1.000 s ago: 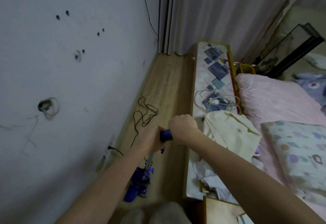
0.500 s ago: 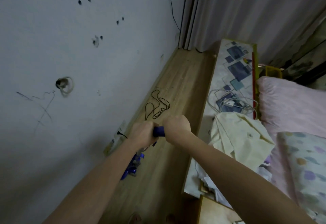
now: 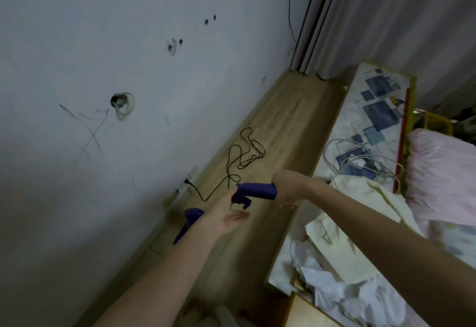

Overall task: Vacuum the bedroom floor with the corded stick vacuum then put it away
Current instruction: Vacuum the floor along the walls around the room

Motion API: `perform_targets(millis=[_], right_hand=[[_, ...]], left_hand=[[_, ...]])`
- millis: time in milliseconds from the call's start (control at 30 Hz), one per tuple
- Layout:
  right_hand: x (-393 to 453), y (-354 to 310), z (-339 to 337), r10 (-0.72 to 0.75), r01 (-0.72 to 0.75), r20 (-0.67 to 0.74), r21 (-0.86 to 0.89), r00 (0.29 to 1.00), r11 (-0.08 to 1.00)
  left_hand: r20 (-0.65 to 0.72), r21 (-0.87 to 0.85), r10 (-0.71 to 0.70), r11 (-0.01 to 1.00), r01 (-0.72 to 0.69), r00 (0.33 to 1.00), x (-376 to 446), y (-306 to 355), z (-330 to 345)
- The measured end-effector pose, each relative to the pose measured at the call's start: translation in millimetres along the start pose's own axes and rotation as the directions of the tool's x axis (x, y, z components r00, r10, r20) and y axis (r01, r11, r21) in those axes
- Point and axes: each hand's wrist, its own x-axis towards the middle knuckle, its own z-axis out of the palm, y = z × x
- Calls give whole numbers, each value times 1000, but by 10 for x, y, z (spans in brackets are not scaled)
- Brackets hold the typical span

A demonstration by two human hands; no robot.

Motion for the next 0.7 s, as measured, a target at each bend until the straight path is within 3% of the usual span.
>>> perform_targets(millis=[100,200,367,467,700], right_hand=[[-27,27,75,-72,68,55,74,996,995],[-59,128,167,-78,74,-33,-97,996,992],[-289,137,313,-159,14,-296,-437,942,899],[-316,119,352,-207,51,-315,-440,926,897],[-172,66,424,-237,105,-349,-358,907,928]], left_hand=[[81,-230,-34,972,52,996,-22,-100,173],[59,-354,1,935,20,998,-82,-128,289],[-98,-250,90,962,-112,991,-103,-194,541],[-173,-214,145,960,-181,974,-36,-246,635],[-144,-299,170,932,-206,975,38,-235,426]])
